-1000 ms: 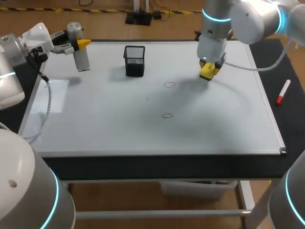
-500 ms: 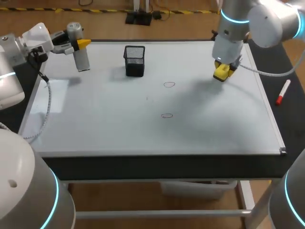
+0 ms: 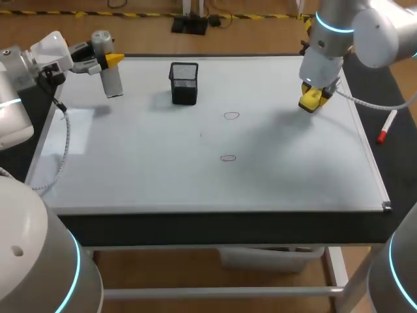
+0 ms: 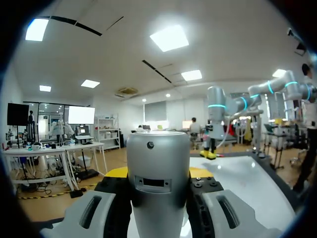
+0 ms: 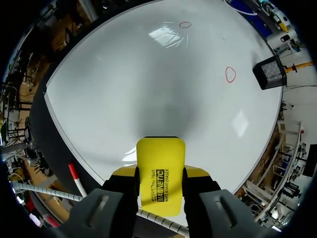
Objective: Pick up the inspection probe, press it on each red-marked spot on the whiteboard one by one, put down the probe, pick up the eraser, and wipe off all the red marks.
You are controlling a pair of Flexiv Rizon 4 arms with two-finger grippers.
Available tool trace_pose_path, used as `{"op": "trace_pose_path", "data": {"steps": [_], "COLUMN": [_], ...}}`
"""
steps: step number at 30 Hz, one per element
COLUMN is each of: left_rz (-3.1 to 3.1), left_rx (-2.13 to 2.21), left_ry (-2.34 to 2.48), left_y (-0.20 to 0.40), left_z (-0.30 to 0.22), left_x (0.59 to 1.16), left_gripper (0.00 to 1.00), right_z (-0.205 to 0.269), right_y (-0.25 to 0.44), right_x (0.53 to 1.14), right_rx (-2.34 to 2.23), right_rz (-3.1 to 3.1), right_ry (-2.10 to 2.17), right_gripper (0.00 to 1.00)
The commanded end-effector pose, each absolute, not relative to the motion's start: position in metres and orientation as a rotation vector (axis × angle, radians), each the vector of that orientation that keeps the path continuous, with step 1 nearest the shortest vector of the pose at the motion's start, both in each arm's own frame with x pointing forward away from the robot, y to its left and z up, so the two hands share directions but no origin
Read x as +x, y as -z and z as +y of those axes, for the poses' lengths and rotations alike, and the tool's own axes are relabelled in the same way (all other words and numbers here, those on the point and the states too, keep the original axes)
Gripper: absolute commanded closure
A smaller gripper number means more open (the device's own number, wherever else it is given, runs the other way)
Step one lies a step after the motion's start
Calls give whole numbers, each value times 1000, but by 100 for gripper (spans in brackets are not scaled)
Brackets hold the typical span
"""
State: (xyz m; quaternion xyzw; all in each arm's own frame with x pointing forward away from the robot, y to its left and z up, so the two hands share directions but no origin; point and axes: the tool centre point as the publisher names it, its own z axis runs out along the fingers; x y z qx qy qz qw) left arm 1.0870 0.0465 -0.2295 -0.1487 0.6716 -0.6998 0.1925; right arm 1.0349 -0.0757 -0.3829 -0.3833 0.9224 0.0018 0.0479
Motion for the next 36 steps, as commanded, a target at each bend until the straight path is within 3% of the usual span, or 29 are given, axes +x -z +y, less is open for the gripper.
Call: {"op": "trace_pose_path", "data": {"steps": [1,8,36], "left_rz": [1881,1882,2011], "left_rx": [-418,-415,-288], "left_ry": [1961,1973,2155], "left_y": [229,228,227], "left_z": [45,43,-81], "left_x": [1087,1085,1032], "left_gripper": [100,100,100], "right_z": [-77,-77,-77], "right_y": [382,382,382], "right_x": [1034,1034,1034], "right_rx": [-1172,-1172,-1172], "right_rz": [2811,2811,2811], "right_ry": [-2,-2,-2], "right_gripper": [100,100,100]}}
